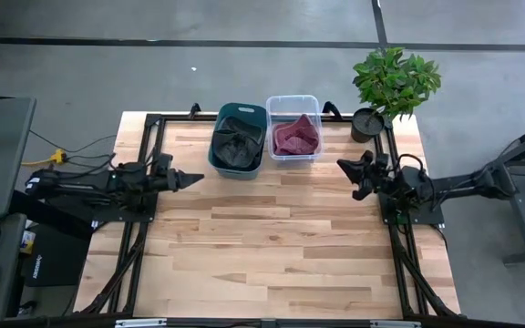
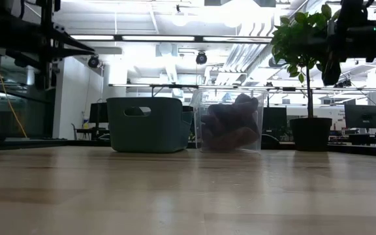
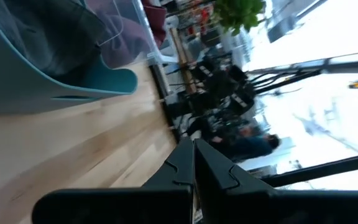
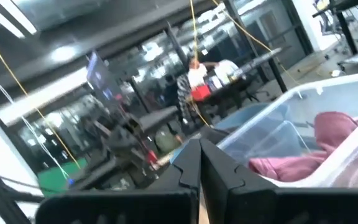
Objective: Pick & Place hat
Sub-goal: Return to Home Position
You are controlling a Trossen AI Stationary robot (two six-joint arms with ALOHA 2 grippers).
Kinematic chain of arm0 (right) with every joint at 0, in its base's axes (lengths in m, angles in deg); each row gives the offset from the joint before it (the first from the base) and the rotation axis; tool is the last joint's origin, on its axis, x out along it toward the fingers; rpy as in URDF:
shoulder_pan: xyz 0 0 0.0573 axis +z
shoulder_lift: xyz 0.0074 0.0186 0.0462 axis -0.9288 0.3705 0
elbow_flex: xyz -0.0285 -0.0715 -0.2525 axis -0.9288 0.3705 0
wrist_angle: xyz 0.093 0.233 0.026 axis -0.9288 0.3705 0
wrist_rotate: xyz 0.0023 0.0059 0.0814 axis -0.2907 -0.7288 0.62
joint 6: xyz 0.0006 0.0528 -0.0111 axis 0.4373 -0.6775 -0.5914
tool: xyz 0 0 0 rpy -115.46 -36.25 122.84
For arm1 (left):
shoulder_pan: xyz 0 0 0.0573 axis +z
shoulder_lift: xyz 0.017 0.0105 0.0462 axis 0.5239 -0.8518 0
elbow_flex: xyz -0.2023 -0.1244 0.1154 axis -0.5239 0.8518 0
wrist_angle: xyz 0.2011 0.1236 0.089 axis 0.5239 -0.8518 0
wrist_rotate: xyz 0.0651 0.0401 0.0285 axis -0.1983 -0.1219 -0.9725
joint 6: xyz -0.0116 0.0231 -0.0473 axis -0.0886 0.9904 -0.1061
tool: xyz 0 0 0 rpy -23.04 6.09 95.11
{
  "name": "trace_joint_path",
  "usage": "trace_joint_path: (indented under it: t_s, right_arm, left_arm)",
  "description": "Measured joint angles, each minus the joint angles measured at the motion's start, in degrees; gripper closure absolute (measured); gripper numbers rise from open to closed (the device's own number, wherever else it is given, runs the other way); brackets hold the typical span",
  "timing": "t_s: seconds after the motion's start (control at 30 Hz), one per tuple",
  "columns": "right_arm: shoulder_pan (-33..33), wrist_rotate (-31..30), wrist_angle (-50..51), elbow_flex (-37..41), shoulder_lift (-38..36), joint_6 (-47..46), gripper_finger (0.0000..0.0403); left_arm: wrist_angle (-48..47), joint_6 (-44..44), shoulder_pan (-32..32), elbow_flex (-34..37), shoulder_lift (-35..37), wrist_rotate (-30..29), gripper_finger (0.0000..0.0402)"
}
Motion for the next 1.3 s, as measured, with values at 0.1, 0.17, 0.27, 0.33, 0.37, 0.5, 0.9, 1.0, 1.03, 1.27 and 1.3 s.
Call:
trace_joint_path:
  t_s: [0.1,0.17,0.27,0.33,0.37,0.5,0.9,1.0,1.03,1.27,1.3]
  right_arm:
    - [-1.5,1.4,-4.3,1.6,0.0,-0.3,0.0403]
    - [-2.3,2.3,-4.7,1.5,0.0,0.2,0.0403]
    - [-3.3,3.6,-5.3,1.5,-0.1,1.2,0.0403]
    - [-3.9,4.8,-4.6,1.6,-0.1,1.3,0.0403]
    - [-4.2,5.2,-4.1,1.6,-0.1,1.0,0.0403]
    - [-5.2,5.8,-3.1,1.6,-0.1,0.3,0.0403]
    - [-6.8,9.2,1.7,1.6,-0.1,5.7,0.0403]
    - [-6.8,8.9,3.3,1.6,-0.1,6.3,0.0402]
    - [-6.8,8.5,3.8,1.6,-0.1,6.3,0.0402]
    - [-6.8,3.2,7.1,1.6,-0.1,10.0,0.0402]
    - [-6.8,4.7,7.3,1.6,-0.1,14.0,0.0402]
  left_arm:
    - [6.8,-1.0,0.0,3.8,1.0,0.3,0.0401]
    - [10.7,-1.2,0.0,5.9,1.9,0.3,0.0402]
    - [13.0,-1.2,0.0,8.2,3.4,0.3,0.0402]
    - [13.3,-1.3,0.0,9.0,4.7,0.3,0.0402]
    - [13.5,-1.3,0.0,9.2,5.4,0.3,0.0402]
    - [10.6,-1.1,0.0,9.5,8.1,-0.3,0.0402]
    - [5.9,15.6,0.0,9.6,12.7,4.2,0.0402]
    - [4.9,22.8,0.0,9.7,12.7,0.8,0.0401]
    - [4.6,23.6,0.0,9.7,12.7,0.2,0.0401]
    - [2.8,31.6,0.0,9.7,12.7,-1.4,0.0402]
    - [2.7,32.7,0.0,9.7,12.7,-1.4,0.0402]
